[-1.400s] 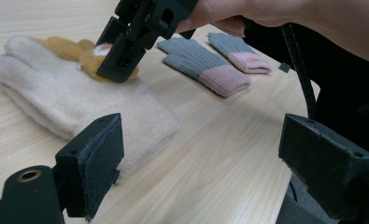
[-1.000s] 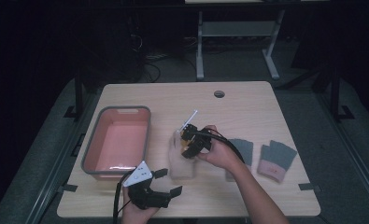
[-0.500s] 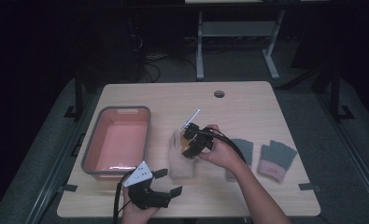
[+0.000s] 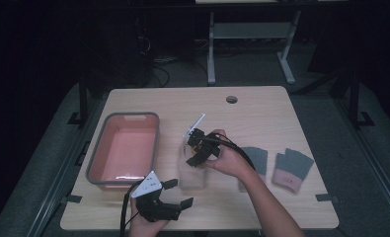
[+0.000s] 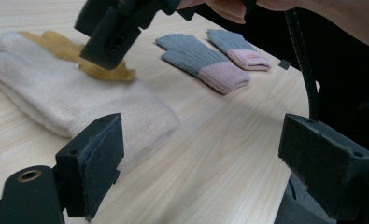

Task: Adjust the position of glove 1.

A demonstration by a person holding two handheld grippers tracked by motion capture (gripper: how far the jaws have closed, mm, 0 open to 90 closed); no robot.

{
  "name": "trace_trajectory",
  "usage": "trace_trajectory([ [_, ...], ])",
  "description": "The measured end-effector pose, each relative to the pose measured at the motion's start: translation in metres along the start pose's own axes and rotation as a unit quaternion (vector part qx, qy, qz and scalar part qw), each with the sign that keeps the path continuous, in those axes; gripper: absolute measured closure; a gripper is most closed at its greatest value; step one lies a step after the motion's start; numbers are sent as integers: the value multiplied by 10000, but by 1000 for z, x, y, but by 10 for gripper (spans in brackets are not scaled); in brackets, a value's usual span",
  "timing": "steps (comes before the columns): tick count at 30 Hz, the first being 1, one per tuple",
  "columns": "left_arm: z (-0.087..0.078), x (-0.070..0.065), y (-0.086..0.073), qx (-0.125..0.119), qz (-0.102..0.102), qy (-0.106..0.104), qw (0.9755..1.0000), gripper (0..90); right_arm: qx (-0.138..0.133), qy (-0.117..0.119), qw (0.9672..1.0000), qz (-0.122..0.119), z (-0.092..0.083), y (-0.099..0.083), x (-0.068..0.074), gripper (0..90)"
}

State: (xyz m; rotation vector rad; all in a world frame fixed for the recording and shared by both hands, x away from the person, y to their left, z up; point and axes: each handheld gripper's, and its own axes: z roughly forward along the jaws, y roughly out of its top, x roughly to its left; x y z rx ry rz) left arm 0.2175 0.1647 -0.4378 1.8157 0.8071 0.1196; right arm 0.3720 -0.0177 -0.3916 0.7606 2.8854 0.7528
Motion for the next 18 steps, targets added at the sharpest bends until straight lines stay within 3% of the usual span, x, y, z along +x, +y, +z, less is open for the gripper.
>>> trace_trajectory([
  [8, 0, 0, 0, -4, -16, -11, 10000, 143, 190, -15, 9995, -245, 16, 15, 8, 430],
  [18, 1, -1, -1, 31, 1, -21, 10000, 143, 373, -132, 9985, -367, 32, 24, 13, 414],
])
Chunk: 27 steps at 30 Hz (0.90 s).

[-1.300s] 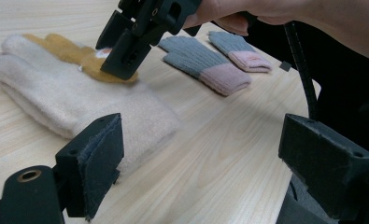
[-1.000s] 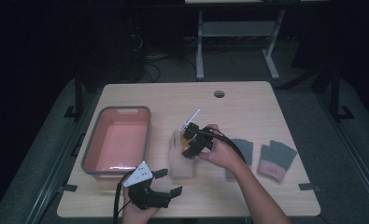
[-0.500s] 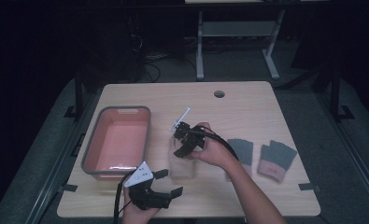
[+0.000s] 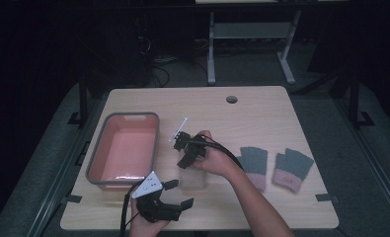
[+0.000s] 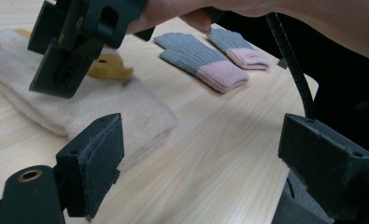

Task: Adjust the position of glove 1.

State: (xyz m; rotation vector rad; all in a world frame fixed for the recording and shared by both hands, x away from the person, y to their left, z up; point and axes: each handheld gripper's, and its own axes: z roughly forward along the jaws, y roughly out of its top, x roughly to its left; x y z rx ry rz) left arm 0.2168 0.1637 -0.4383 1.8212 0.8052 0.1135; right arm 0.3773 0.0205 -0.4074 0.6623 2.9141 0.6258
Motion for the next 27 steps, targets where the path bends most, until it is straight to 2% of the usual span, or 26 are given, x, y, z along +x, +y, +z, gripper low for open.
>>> trace_trajectory([
  [5, 1, 0, 0, 12, 7, -1, 10000, 143, 276, -187, 9992, -198, 13, -2, 2, 407],
  [13, 3, 0, -1, 61, -12, -18, 10000, 143, 396, -283, 9980, -415, 12, -9, 0, 416],
  [18, 5, 1, 0, 76, -121, -48, 9999, 143, 404, -286, 9981, -355, 8, -18, -2, 415],
  [25, 11, 3, 2, 123, -268, -132, 9995, 144, 333, -275, 9990, -140, 1, -35, -9, 411],
  [26, 12, 3, 3, 145, -310, -153, 9993, 144, 300, -272, 9992, -36, -2, -37, -9, 404],
  [27, 14, 4, 4, 186, -367, -175, 9990, 144, 300, -272, 9992, -36, -2, -37, -9, 404],
])
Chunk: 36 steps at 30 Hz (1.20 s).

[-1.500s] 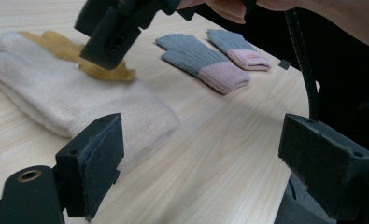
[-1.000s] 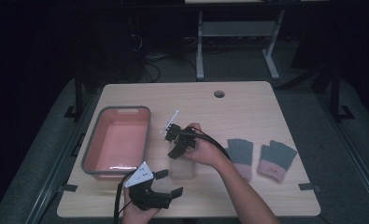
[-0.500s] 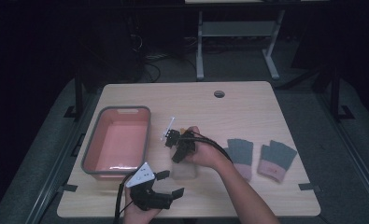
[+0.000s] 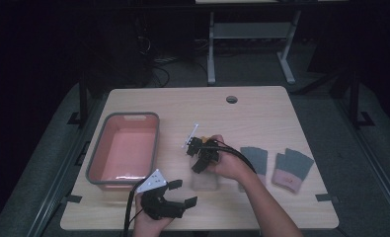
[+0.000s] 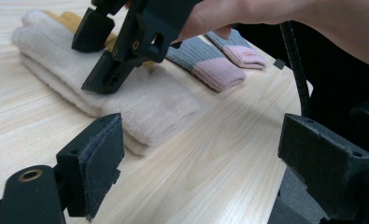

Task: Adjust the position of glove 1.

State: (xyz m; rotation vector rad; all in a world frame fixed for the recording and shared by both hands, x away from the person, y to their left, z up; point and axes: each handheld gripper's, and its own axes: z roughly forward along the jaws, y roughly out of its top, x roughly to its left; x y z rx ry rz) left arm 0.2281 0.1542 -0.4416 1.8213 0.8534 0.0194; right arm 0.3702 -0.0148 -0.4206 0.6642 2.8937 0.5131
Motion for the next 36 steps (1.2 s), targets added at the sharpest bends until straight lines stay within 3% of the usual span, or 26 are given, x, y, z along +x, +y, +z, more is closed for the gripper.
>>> trace_trajectory([
  [1, 3, 3, 2, 26, -65, -22, 10000, 144, -180, 109, 9997, 148, -7, -4, -2, 402],
  [6, 9, 9, 7, 124, -327, -20, 9994, 146, -432, 151, 9984, 347, -20, -12, -4, 385],
  [9, 13, 11, 12, 174, -453, -6, 9988, 147, -714, 287, 9948, 673, -34, -23, -8, 378],
  [12, 17, 12, 17, 234, -499, -18, 9985, 147, -747, 244, 9942, 730, -37, -27, -9, 376],
  [15, 20, 14, 22, 281, -524, 29, 9982, 149, -869, 245, 9916, 921, -42, -36, -11, 369],
  [19, 28, 18, 26, 340, -710, 101, 9968, 150, -895, 258, 9896, 1099, -44, -42, -12, 366],
  [26, 37, 26, 28, 444, -944, 180, 9944, 169, -1064, 312, 9828, 1473, -48, -59, -15, 362],
  [27, 39, 27, 28, 469, -980, 189, 9939, 197, -1110, 333, 9806, 1582, -48, -64, -16, 363],
  [28, 39, 27, 28, 469, -980, 189, 9939, 200, -1110, 333, 9806, 1582, -48, -64, -16, 363],
  [29, 40, 28, 29, 484, -973, 224, 9938, 203, -1158, 380, 9778, 1707, -48, -69, -16, 363],
  [30, 42, 28, 29, 502, -1003, 240, 9934, 203, -1158, 380, 9778, 1707, -48, -69, -16, 363],
  [33, 44, 30, 30, 527, -1135, 297, 9917, 200, -1216, 438, 9732, 1904, -46, -79, -16, 363],
  [34, 45, 31, 31, 542, -1167, 302, 9912, 200, -1216, 438, 9732, 1904, -46, -79, -16, 363],
  [36, 46, 34, 32, 541, -1253, 303, 9902, 192, -1287, 526, 9683, 2074, -45, -85, -16, 364],
])
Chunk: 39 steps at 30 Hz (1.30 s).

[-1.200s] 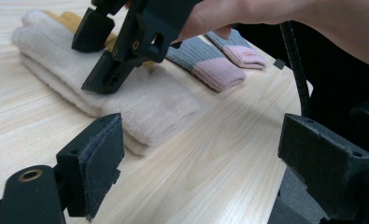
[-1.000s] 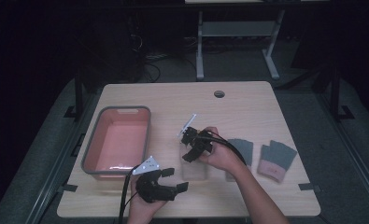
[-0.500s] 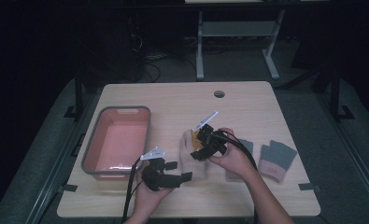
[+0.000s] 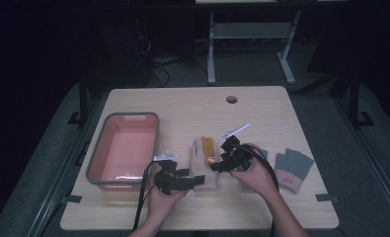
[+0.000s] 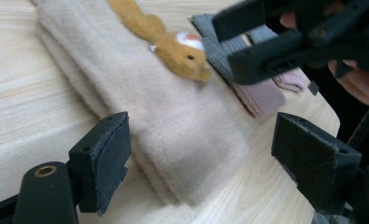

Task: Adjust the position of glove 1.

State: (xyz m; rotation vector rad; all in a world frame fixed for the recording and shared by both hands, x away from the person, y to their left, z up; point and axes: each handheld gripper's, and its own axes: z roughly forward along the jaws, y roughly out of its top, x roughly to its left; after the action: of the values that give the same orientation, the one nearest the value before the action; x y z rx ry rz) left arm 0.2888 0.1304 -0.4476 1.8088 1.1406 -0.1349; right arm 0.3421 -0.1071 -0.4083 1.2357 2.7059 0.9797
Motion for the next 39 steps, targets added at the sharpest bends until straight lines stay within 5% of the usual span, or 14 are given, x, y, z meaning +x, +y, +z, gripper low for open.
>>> trace_trajectory([
  [15, 11, 12, 6, 113, -576, -248, 9980, 147, -215, 253, 9972, 675, 8, -20, -7, 380],
  [25, 15, 19, 9, 124, -848, -208, 9961, 149, -194, 333, 9941, 1013, 17, -27, -10, 399],
  [33, 19, 22, 9, 219, -1014, -38, 9946, 258, -355, 459, 9902, 1273, 24, -30, -11, 451],
  [39, 22, 27, 10, 298, -1100, 109, 9934, 355, -448, 599, 9843, 1601, 29, -34, -13, 472],
])
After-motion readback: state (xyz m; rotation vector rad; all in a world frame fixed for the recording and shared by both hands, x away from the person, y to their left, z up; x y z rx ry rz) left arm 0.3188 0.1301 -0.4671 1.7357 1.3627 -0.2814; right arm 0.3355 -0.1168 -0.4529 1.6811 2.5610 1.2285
